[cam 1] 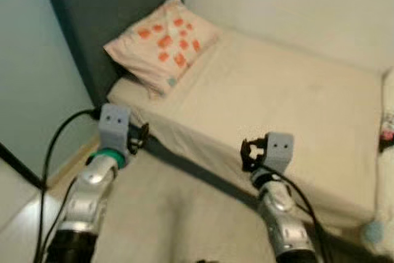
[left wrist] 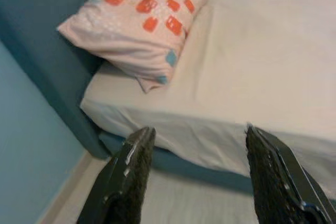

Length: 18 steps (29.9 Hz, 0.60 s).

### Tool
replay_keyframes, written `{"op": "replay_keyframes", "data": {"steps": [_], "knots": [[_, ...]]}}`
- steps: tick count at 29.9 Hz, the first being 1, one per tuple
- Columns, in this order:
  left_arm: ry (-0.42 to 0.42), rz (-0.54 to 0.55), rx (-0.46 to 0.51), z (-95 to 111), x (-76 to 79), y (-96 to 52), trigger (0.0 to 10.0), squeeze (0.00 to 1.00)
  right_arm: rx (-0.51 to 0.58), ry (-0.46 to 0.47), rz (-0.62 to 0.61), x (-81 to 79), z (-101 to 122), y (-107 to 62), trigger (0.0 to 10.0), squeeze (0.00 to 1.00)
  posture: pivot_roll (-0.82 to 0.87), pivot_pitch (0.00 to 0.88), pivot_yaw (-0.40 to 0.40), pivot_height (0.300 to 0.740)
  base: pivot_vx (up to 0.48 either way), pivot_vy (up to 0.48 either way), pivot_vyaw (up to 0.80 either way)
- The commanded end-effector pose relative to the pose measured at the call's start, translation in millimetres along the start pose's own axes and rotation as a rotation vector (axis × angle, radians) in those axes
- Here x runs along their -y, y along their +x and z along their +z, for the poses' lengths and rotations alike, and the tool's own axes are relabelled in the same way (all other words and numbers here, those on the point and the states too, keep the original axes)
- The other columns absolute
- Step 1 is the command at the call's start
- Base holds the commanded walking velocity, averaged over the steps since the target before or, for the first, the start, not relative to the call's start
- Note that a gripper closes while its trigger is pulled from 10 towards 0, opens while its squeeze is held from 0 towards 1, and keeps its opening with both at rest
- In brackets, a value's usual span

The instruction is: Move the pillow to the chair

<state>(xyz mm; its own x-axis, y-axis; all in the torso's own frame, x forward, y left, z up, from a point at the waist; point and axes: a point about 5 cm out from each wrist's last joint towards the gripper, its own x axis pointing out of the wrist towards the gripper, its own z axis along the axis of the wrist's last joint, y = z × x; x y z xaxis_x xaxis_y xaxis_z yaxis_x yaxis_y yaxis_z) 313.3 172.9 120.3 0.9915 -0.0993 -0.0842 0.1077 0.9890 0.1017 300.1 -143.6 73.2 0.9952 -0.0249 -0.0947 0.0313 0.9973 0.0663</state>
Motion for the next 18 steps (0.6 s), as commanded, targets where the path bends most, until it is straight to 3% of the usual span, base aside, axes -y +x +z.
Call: {"op": "replay_keyframes", "data": {"steps": [1, 18], "knots": [[-0.015, -0.002, -0.008, -2.9, 2.5, -0.7, 10.0, 0.0, -0.02, -0.008, -0.014, 4.9, -4.1, -1.3, 10.0, 0.0, 0.06, 0.0, 0.068, 0.74, 0.0, 0.0, -0.8], [-0.032, -0.002, 0.002, -1.3, 7.2, 0.0, 10.0, 0.0, -0.02, -0.01, -0.004, 3.0, -4.6, -0.9, 10.0, 0.0, 0.07, 0.0, 0.061, 0.74, 0.0, 0.0, -0.8]]}}
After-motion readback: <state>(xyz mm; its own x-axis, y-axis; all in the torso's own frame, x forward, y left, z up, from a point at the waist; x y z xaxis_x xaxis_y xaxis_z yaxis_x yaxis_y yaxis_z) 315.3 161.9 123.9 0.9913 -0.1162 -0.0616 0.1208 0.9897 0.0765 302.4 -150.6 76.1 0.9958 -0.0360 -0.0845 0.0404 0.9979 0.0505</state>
